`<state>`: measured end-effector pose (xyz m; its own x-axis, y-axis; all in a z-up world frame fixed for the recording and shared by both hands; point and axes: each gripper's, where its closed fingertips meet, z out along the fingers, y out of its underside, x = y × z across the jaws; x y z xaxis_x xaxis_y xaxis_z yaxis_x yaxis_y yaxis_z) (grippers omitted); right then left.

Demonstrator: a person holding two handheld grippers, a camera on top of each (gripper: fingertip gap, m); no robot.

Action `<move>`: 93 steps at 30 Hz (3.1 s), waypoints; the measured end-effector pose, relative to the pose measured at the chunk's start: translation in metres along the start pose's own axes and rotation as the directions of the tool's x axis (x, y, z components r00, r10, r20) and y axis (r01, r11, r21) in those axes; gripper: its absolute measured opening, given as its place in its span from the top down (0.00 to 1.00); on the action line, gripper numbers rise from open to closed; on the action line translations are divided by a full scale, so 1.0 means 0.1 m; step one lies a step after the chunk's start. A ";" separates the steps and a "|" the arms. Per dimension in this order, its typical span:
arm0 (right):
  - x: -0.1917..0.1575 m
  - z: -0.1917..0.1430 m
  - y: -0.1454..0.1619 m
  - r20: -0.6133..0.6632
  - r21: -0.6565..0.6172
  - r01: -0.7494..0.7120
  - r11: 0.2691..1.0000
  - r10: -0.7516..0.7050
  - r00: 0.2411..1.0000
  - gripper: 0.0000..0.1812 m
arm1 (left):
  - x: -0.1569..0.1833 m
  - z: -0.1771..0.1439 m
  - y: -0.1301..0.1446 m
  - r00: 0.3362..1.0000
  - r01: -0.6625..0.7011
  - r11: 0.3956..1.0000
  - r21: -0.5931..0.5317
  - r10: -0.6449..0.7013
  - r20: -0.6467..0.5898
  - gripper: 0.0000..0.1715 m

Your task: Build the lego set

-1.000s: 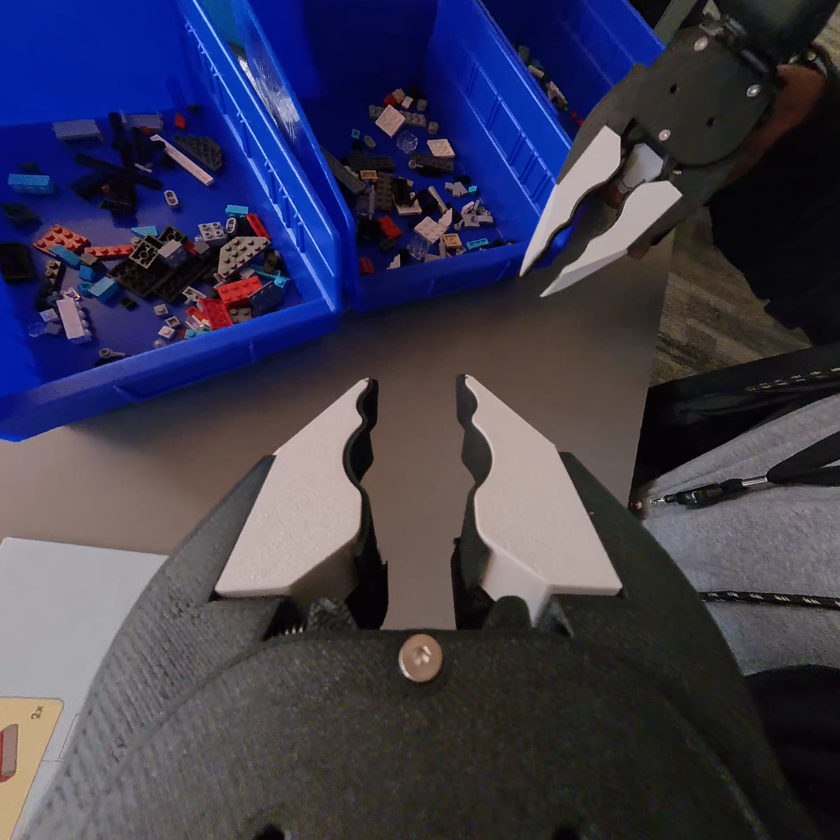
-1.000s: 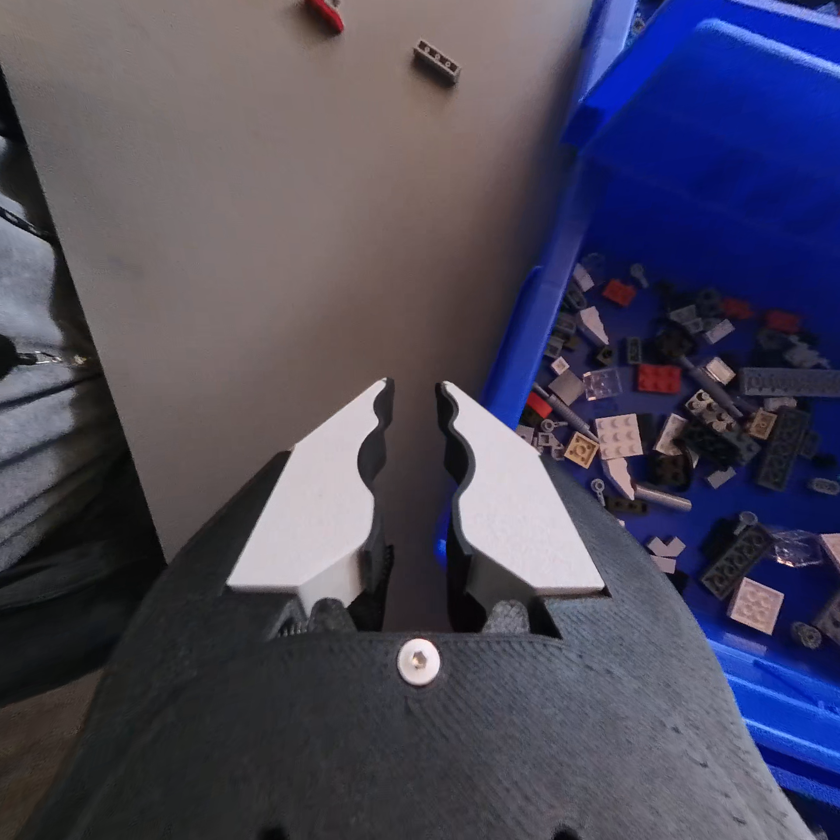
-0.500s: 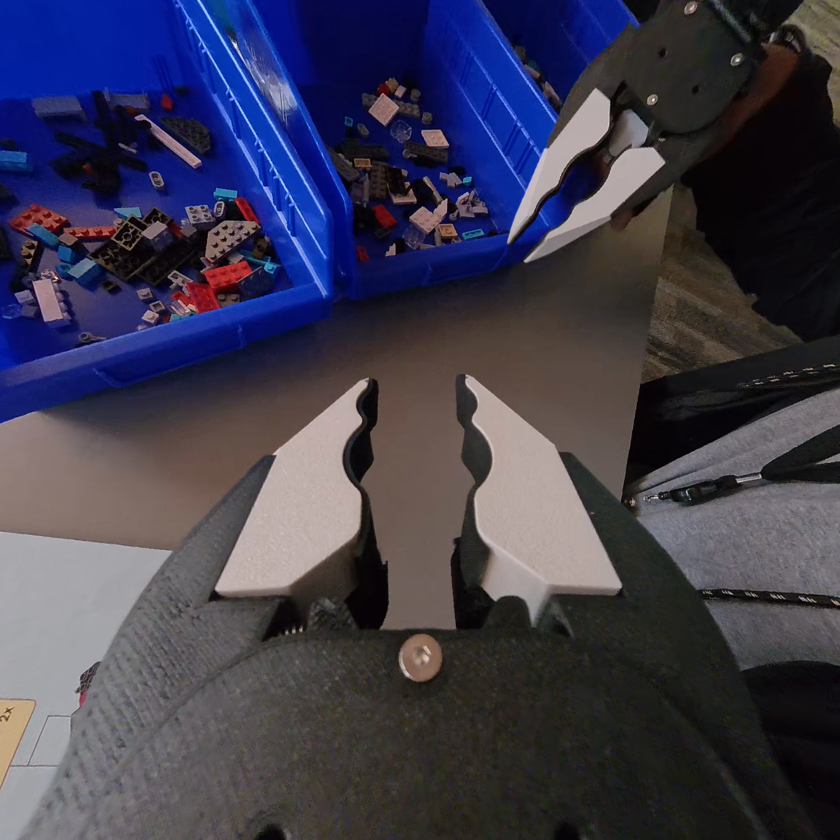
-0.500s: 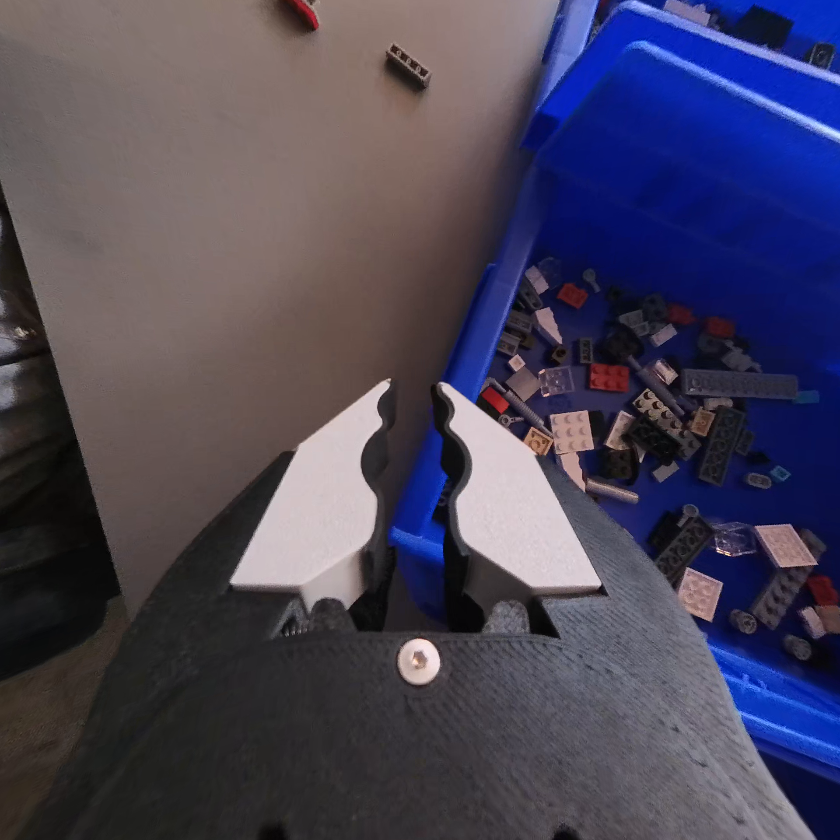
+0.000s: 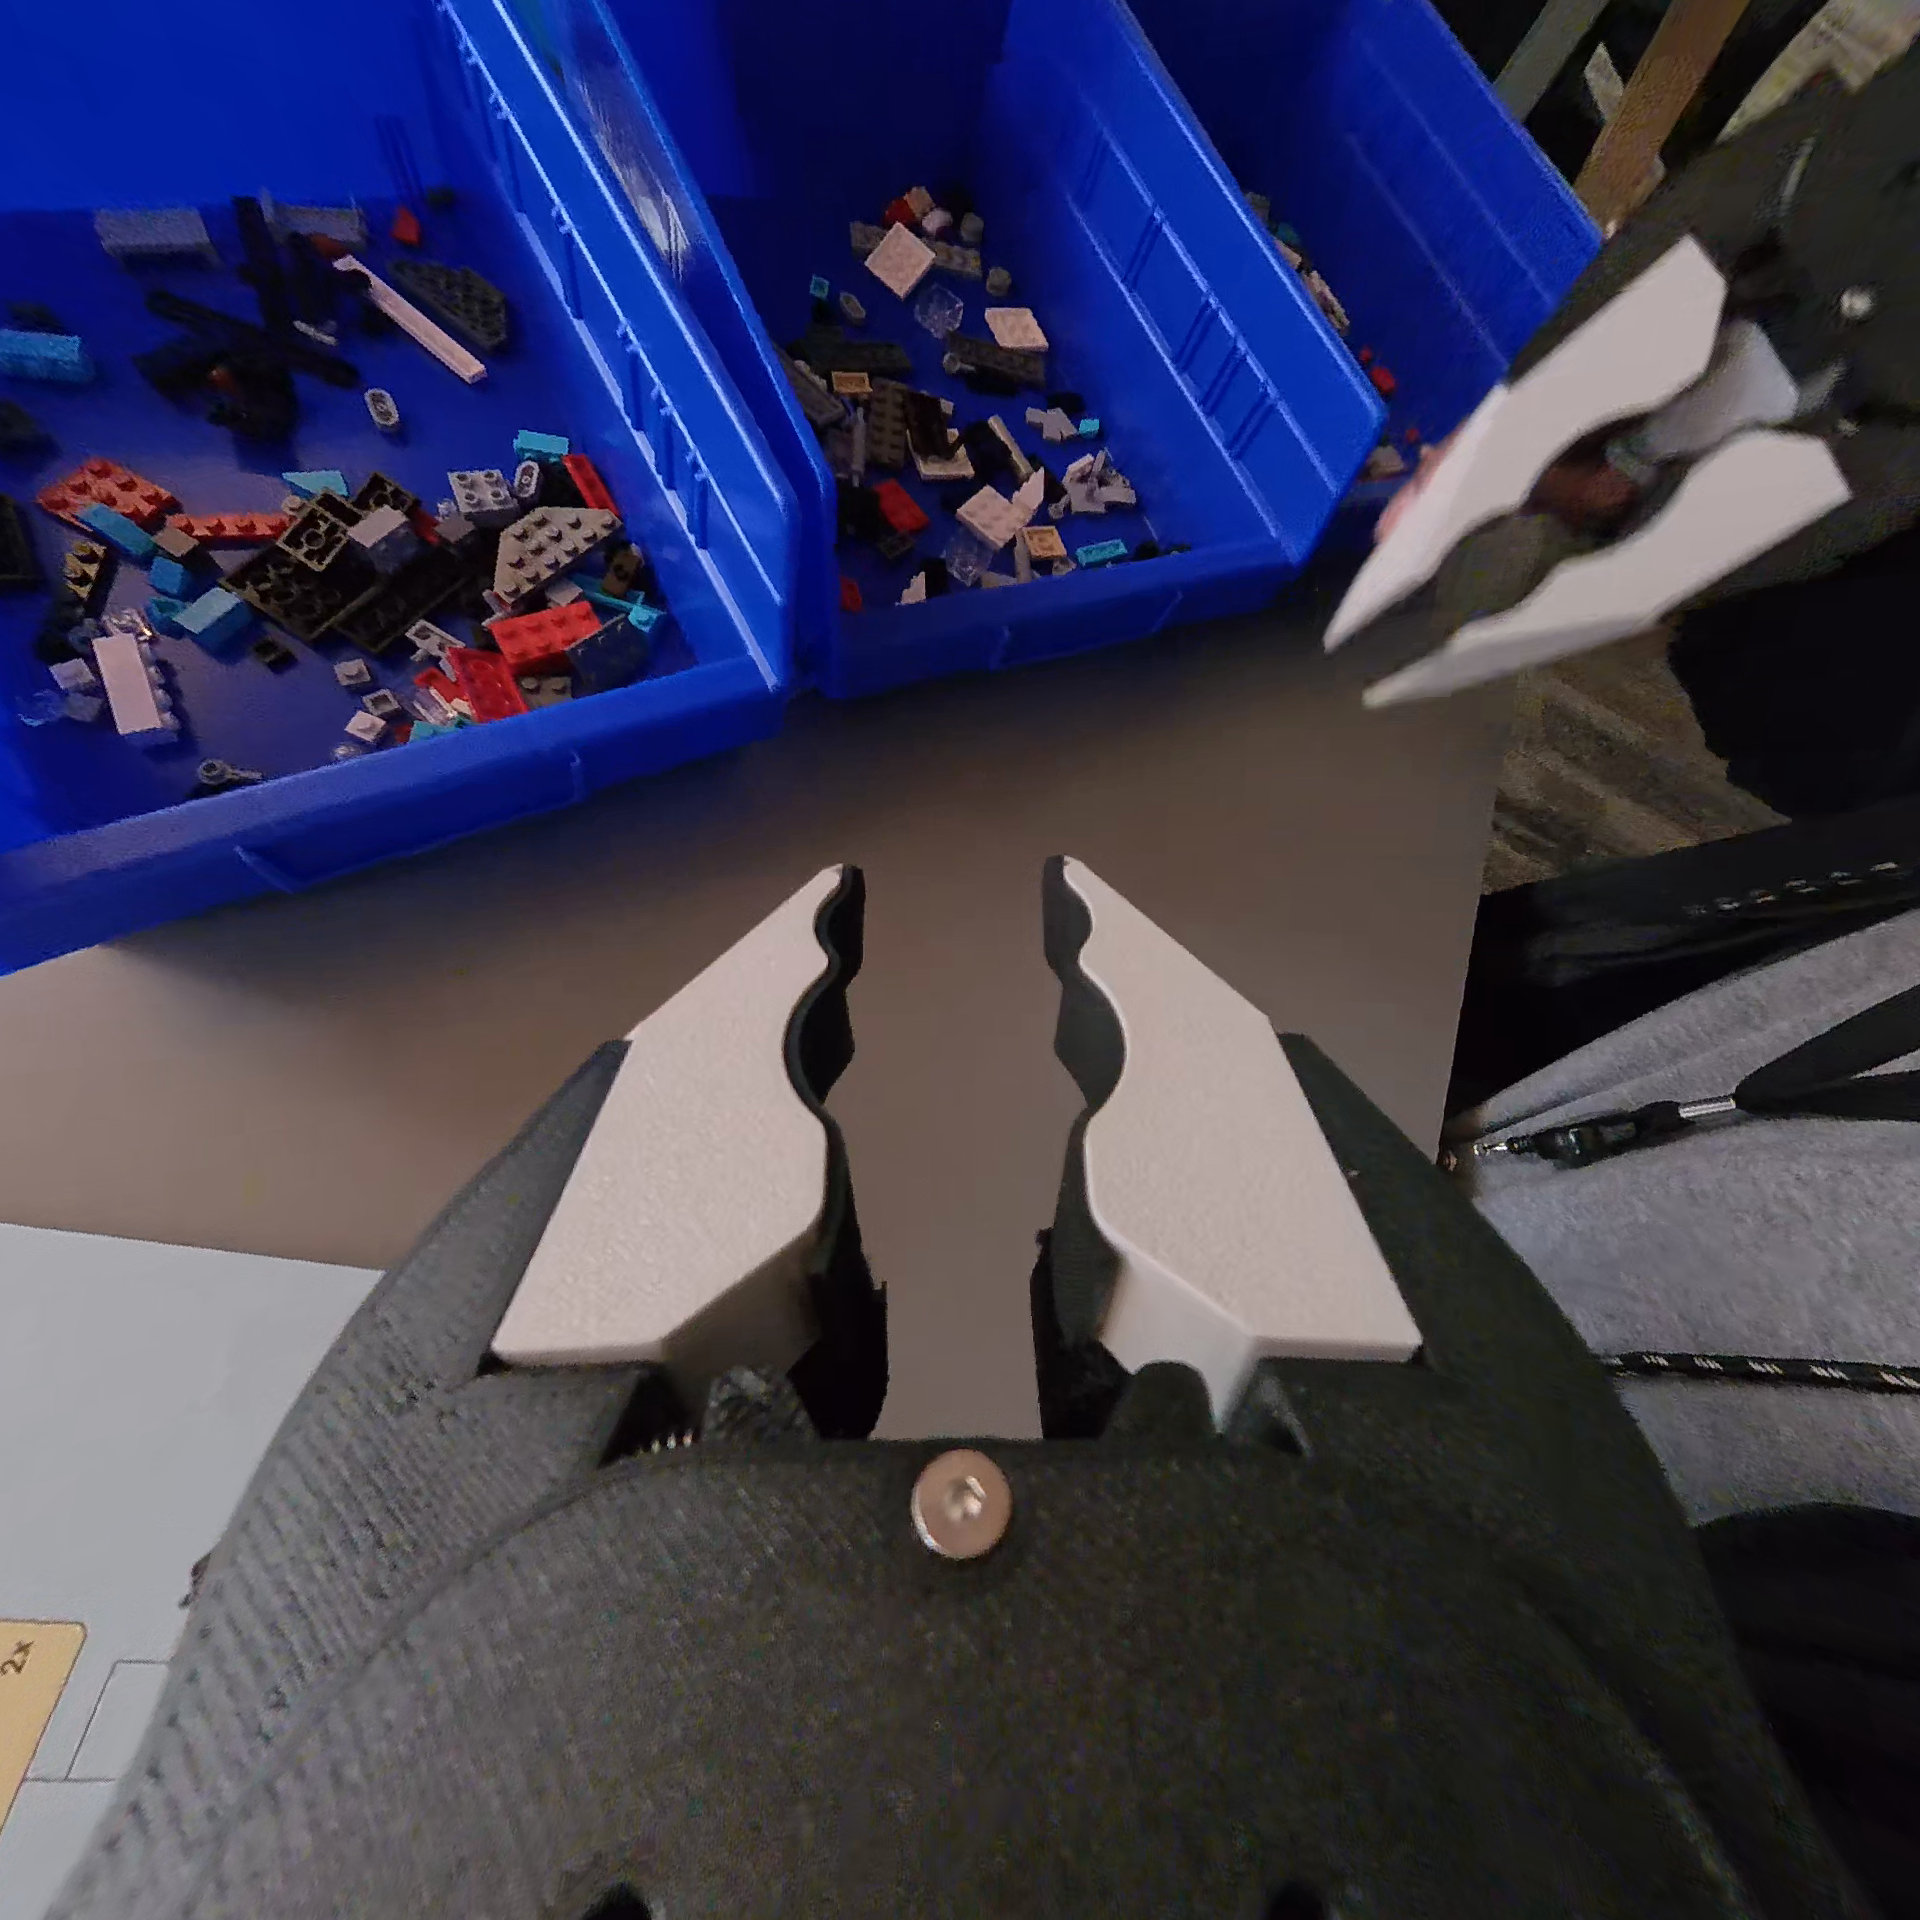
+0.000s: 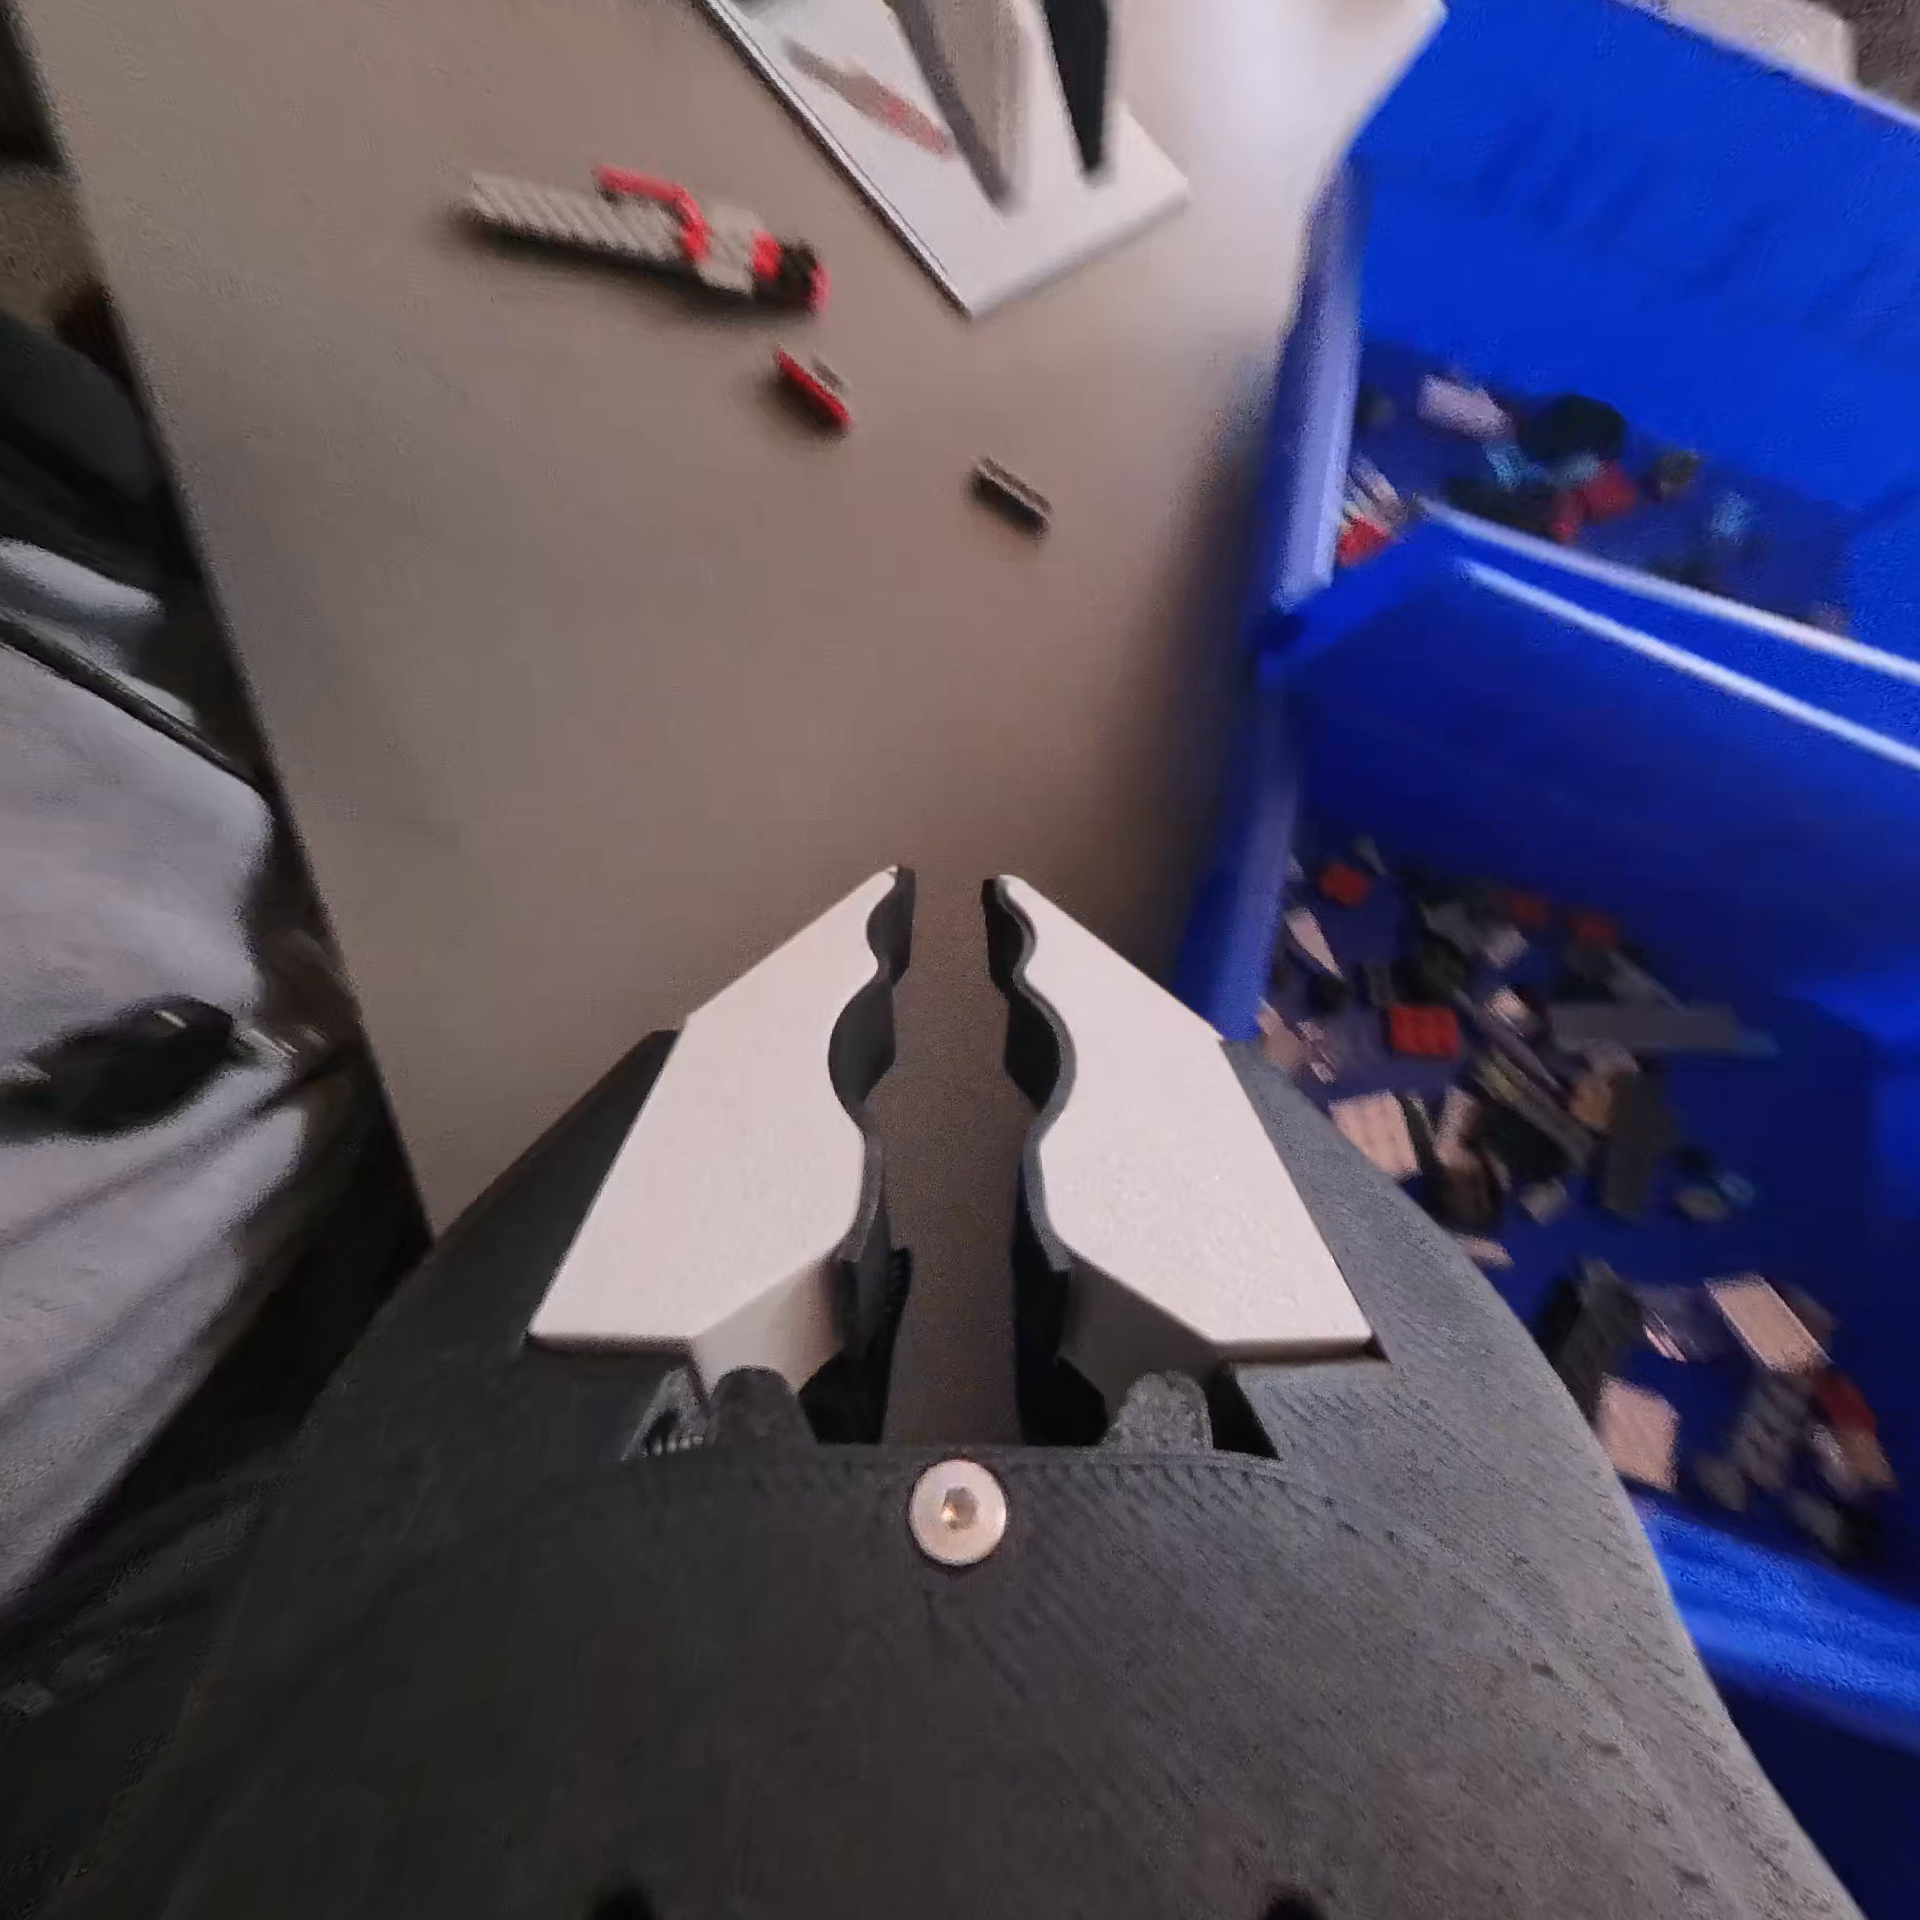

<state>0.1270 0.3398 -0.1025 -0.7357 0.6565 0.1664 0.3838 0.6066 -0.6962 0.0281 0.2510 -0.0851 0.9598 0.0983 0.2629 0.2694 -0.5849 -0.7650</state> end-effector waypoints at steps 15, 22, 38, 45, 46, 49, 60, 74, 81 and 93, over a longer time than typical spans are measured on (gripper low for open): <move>-0.31 1.44 -1.05 0.332 0.445 -0.234 0.865 0.083 0.940 0.81 | -0.57 -0.16 -0.03 0.964 0.111 0.983 0.144 -0.142 0.226 0.80; -0.06 1.23 -1.12 0.395 0.545 -0.382 0.746 0.173 0.902 0.83 | -0.79 -0.02 0.01 0.943 0.143 0.975 0.171 -0.187 0.275 0.80; -0.02 1.22 -1.12 0.406 0.542 -0.407 0.735 0.195 0.893 0.83 | -0.76 0.21 0.01 0.954 0.152 0.976 0.158 -0.187 0.236 0.80; -0.02 1.22 -1.12 0.405 0.546 -0.406 0.733 0.194 0.894 0.83 | -0.73 0.23 0.04 0.955 0.162 0.974 0.158 -0.196 0.225 0.80; -0.02 1.22 -1.12 0.405 0.547 -0.407 0.732 0.195 0.893 0.83 | -0.72 0.24 0.05 0.955 0.163 0.974 0.157 -0.195 0.224 0.80; -0.01 1.22 -1.12 0.406 0.546 -0.409 0.732 0.196 0.893 0.83 | -0.72 0.24 0.06 0.955 0.165 0.974 0.155 -0.197 0.222 0.80; 0.00 1.23 -1.12 0.414 0.542 -0.420 0.728 0.204 0.887 0.82 | -0.70 0.30 0.13 0.954 0.187 0.970 0.156 -0.217 0.207 0.80; 0.01 1.23 -1.11 0.417 0.542 -0.427 0.724 0.209 0.885 0.82 | -0.67 0.32 0.24 0.954 0.188 0.971 0.148 -0.217 0.207 0.80; 0.00 1.23 -1.11 0.415 0.544 -0.421 0.726 0.204 0.887 0.83 | -0.64 0.31 0.28 0.951 0.200 0.965 0.168 -0.233 0.206 0.80; 0.01 1.22 -1.11 0.420 0.543 -0.431 0.721 0.211 0.883 0.82 | -0.72 0.29 0.22 0.948 0.165 0.968 0.190 -0.209 0.241 0.80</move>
<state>0.0152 0.2181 -0.1104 -0.8028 0.5192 -0.2933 0.2909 -0.0884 -0.9527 -0.0330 0.2547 -0.1381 0.8722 0.4094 0.2676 0.4344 -0.3967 -0.8087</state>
